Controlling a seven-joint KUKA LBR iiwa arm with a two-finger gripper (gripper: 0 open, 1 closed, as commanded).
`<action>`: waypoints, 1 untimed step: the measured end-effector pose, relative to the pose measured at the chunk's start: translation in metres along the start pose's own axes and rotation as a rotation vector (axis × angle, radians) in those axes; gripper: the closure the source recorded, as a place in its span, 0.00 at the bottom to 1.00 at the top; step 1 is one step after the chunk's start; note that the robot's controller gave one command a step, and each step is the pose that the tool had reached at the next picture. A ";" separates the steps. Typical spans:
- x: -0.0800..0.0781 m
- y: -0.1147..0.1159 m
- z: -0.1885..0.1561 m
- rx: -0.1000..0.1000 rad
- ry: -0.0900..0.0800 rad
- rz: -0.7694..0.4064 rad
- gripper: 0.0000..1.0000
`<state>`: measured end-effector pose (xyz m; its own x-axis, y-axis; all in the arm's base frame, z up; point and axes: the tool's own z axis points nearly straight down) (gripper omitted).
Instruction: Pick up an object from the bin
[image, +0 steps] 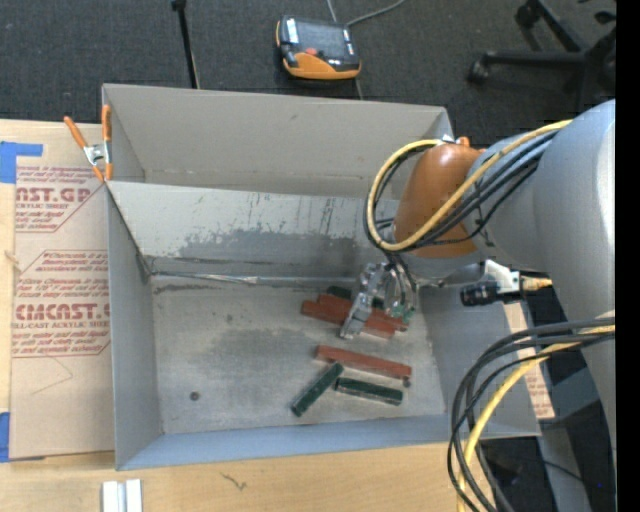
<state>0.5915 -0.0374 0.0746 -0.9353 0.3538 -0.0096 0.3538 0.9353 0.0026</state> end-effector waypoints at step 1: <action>0.000 0.000 0.000 0.000 0.000 0.000 1.00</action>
Offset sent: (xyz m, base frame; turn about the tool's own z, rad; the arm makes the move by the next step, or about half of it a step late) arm 0.0001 -0.0001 0.0866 0.0000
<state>0.5915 -0.0374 0.0745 -0.9354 0.3536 -0.0098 0.3536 0.9354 0.0024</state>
